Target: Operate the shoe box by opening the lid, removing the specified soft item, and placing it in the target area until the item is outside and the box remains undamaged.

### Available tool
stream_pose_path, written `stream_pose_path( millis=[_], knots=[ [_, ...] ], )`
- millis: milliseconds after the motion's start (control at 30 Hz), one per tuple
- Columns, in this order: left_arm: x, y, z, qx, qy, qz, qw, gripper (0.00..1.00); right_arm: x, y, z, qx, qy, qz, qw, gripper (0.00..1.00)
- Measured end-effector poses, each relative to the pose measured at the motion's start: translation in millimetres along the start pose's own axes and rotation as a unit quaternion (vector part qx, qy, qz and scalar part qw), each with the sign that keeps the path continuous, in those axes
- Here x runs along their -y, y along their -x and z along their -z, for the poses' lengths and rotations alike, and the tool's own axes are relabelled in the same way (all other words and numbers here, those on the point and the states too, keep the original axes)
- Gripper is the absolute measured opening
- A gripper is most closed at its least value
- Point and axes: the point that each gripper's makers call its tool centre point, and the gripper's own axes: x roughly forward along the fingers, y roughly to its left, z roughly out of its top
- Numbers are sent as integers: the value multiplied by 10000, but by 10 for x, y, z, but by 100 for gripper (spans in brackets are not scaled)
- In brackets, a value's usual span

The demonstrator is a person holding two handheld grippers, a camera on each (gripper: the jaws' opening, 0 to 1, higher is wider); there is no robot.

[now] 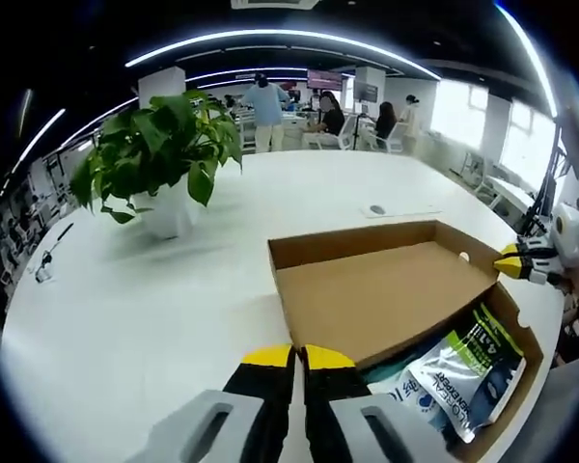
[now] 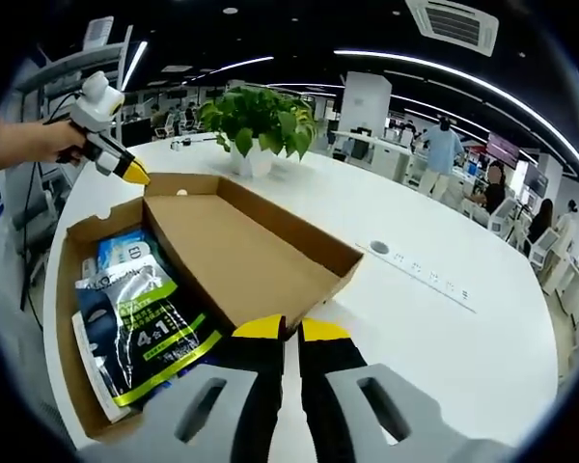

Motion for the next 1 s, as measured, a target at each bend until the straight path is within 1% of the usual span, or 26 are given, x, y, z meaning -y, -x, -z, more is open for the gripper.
stream_pose_path(
  millis=[133, 333, 400, 467, 567, 667, 767, 833, 900, 1000],
  knots=[
    [-20, 3, 7, -14, 65, 8, 10000, 2, 9, -26, -4, -19, -29, -7, 10000, 3],
    [-9, -22, 13, -25, 46, -47, 10000, 2, 27, -33, 17, -91, -256, -43, 9996, 3],
    [-11, -27, 19, -52, 10, -70, 10000, 2, 28, -22, 19, -112, -325, -76, 9994, 3],
    [1, -18, 19, -61, -59, -77, 9999, 3, 11, -9, 12, -141, -283, -105, 9994, 4],
    [20, 11, 18, -52, -46, -58, 10000, 6, 1, -4, 10, -165, -221, -93, 9996, 4],
    [36, 50, 9, -18, -45, -87, 10000, 10, 1, 7, 11, -177, -245, -84, 9995, 6],
    [46, 103, -5, 45, -31, -119, 9999, 17, 9, 46, 20, -195, -214, -90, 9995, 6],
    [64, 136, -8, 67, -50, -123, 9999, 20, 10, 93, 10, -163, -387, -131, 9990, 7],
    [97, 176, -7, 96, -86, -105, 9999, 21, 19, 147, -7, -109, -535, -152, 9984, 9],
    [146, 226, 4, 131, -51, -54, 9999, 23, 26, 224, -34, -27, -639, -154, 9978, 13]
  ],
)
